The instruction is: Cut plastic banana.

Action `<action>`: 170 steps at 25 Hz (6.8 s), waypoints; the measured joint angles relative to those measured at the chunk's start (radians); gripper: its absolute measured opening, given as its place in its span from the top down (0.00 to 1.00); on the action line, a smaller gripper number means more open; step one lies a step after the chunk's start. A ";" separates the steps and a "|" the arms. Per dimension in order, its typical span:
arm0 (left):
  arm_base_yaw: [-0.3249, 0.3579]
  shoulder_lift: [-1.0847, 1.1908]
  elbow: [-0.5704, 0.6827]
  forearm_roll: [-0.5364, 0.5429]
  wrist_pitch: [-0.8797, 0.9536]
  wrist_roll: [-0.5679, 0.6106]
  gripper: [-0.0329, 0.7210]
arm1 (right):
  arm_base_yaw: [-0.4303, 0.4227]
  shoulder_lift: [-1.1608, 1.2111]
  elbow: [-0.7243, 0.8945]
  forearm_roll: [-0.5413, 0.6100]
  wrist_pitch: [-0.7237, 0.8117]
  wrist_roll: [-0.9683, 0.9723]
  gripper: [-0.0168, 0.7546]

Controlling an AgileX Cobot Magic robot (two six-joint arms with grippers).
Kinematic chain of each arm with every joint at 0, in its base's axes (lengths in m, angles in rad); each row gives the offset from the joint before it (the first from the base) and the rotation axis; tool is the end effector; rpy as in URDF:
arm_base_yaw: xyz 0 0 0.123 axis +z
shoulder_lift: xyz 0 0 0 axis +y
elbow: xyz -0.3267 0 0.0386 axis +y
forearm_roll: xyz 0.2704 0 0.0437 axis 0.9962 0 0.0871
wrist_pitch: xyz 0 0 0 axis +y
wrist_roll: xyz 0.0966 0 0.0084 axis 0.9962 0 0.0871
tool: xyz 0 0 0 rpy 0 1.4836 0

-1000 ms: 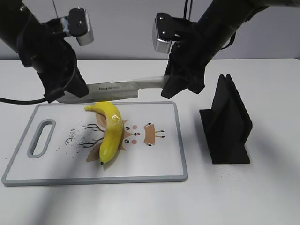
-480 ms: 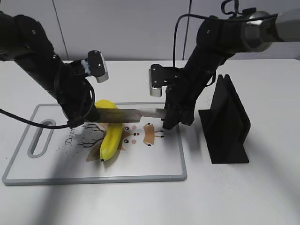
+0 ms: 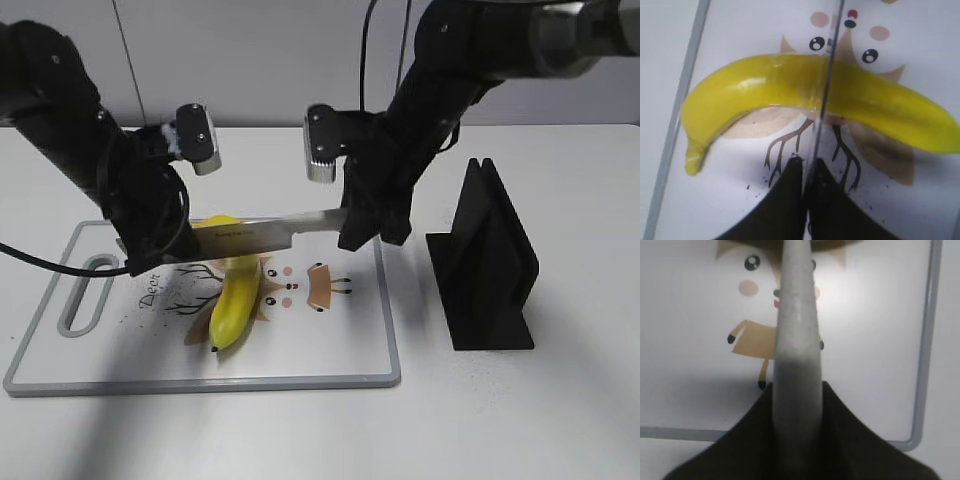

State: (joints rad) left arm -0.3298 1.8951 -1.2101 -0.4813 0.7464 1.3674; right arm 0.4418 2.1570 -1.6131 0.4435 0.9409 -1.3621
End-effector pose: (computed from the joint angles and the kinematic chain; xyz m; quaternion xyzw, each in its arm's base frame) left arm 0.3721 -0.1596 0.1948 0.6212 0.7546 -0.1024 0.1849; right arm 0.4258 0.2386 0.1826 -0.6920 0.6918 0.1312 0.1592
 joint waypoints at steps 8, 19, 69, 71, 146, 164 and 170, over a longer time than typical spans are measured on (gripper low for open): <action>0.001 -0.232 0.000 0.008 0.098 -0.009 0.95 | 0.005 -0.198 0.000 0.015 0.047 0.001 0.77; 0.001 -0.266 0.000 -0.006 0.143 -0.014 0.66 | 0.005 -0.215 0.000 0.019 0.083 0.008 0.77; 0.299 -1.626 0.647 0.363 0.423 -1.162 0.19 | -0.080 -0.783 0.530 -0.386 -0.049 1.691 0.77; 0.299 -1.707 0.661 0.363 0.413 -1.161 0.19 | -0.080 -0.784 0.552 -0.390 -0.070 1.710 0.77; 0.299 -1.898 0.718 0.353 0.361 -1.160 0.21 | -0.080 -2.106 1.114 -0.327 0.100 1.301 0.25; 0.299 -1.898 0.718 0.351 0.360 -1.160 0.21 | -0.363 -2.163 1.114 -0.327 0.101 1.301 0.25; 0.299 -1.898 0.718 0.351 0.360 -1.162 0.21 | -0.404 -2.163 1.114 -0.327 0.101 1.301 0.25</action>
State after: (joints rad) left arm -0.0308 -0.0033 -0.4923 -0.1301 1.1060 0.2056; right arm 0.0379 -0.0057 -0.4986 0.1164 1.0415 -0.0607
